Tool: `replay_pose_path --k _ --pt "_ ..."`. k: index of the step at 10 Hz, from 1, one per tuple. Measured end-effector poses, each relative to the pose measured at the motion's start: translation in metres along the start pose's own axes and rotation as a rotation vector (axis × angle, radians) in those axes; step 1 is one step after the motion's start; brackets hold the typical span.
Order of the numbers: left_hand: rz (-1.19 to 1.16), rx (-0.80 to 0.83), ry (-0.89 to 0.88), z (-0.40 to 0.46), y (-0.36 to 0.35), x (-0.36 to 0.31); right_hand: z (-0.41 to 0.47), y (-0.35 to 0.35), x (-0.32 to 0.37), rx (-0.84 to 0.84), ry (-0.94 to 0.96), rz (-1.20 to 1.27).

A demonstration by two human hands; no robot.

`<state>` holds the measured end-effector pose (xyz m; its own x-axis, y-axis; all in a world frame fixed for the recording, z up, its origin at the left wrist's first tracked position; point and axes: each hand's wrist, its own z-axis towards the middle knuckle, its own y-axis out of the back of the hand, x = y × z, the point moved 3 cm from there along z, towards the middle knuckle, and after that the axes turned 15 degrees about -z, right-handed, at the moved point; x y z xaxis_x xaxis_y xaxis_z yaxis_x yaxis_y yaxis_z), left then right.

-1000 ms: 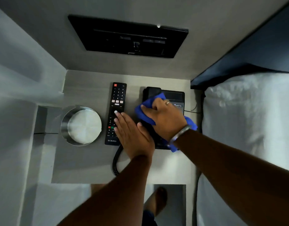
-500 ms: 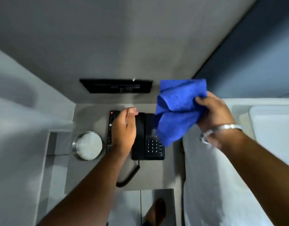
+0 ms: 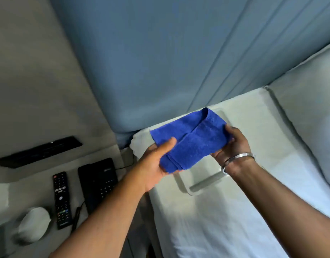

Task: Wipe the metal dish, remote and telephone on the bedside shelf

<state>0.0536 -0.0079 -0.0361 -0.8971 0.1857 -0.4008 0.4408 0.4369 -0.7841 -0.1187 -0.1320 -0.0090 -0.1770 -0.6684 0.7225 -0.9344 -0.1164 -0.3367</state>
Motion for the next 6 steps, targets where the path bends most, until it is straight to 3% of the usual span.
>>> replay_pose_path --k 1,2,3,4,5,6 --pt "0.407 -0.208 -0.176 0.031 -0.021 0.008 0.017 0.034 0.018 -0.134 0.030 -0.200" --pt "1.199 -0.451 -0.358 0.062 -0.044 0.026 0.045 0.087 0.040 -0.537 0.094 -1.073" --pt "1.819 -0.455 -0.512 0.079 -0.047 0.051 0.059 0.095 0.045 -0.552 0.269 -1.796" --pt "2.256 -0.204 -0.315 0.104 -0.032 0.095 0.077 0.082 -0.003 -0.077 0.353 -2.188" --pt "2.318 -0.200 -0.110 0.114 -0.015 0.106 0.085 0.076 -0.039 0.141 0.157 -2.380" --pt "2.371 -0.175 -0.325 0.096 -0.009 0.097 0.075 0.062 -0.040 0.114 0.059 -2.451"
